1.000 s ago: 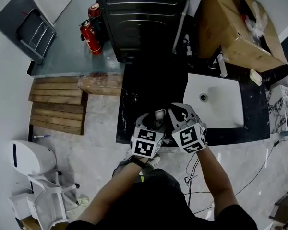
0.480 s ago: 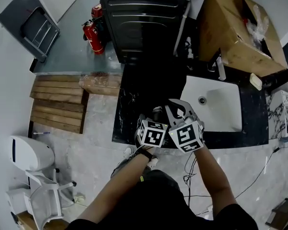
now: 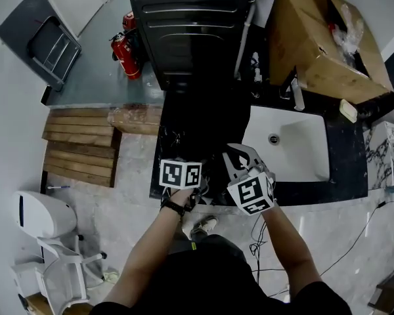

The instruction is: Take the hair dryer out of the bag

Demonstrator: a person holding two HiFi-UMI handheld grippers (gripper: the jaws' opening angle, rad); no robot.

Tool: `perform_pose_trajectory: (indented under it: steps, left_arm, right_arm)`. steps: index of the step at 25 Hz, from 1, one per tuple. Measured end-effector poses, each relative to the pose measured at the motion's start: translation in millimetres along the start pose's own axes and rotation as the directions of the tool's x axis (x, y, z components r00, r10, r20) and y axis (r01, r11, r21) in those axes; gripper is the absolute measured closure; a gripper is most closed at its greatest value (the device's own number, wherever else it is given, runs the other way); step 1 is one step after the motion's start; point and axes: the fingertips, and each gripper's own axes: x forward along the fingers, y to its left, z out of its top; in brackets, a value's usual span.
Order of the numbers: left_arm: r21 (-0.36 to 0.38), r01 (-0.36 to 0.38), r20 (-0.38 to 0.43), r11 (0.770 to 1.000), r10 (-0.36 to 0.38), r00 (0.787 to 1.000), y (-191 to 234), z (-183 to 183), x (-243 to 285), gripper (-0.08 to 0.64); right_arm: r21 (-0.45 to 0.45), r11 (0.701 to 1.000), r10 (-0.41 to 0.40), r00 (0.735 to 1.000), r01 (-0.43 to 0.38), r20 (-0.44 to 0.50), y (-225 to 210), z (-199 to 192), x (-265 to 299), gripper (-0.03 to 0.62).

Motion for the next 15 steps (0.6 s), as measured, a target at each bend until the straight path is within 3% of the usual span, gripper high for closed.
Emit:
perform_pose_trajectory:
  steps: [2,4,6,8,10,11,13,15]
  left_arm:
    - [-0.112,0.108,0.026,0.988,-0.105,0.994,-4.6,-1.1,-5.3,0.328]
    - [-0.228,0.226,0.073,0.947,-0.215,0.974,-10.9,-0.3,-9.5,0.328]
    - [-0.328,0.353,0.145,0.876,-0.323,0.935,-17.4,1.8,-14.3,0.328]
    - [-0.406,0.475,0.232,0.781,-0.414,0.88,-24.9,4.0,-19.8,0.328]
    - [-0.464,0.563,0.308,0.684,-0.471,0.826,-31.8,2.9,-25.2,0.327]
    - [-0.475,0.591,0.334,0.652,-0.487,0.807,-33.7,1.3,-27.3,0.327]
    - [-0.472,0.623,0.365,0.623,-0.506,0.782,-35.1,-2.1,-30.3,0.327]
    - [-0.455,0.646,0.384,0.613,-0.519,0.763,-37.1,-3.4,-33.6,0.327]
  right_arm:
    - [0.01,1.0,-0.003,1.0,0.003,0.001,-1.6,-3.1,-0.9,0.575]
    - [0.021,1.0,-0.008,1.0,0.008,0.001,-3.2,-5.5,-1.2,0.575]
    - [0.028,1.0,-0.013,1.0,0.013,0.004,-4.4,-5.8,-1.3,0.575]
    - [0.03,0.999,-0.016,1.0,0.016,0.01,-6.1,-4.8,-1.5,0.575]
    - [0.034,0.999,-0.019,1.0,0.019,0.008,-7.3,-5.5,-1.5,0.575]
    - [0.036,0.999,-0.02,1.0,0.02,0.005,-7.3,-6.4,-1.2,0.575]
    - [0.037,0.999,-0.02,1.0,0.02,0.005,-6.7,-6.8,-0.4,0.575]
    - [0.038,0.999,-0.024,1.0,0.023,0.013,-7.2,-5.1,-1.3,0.575]
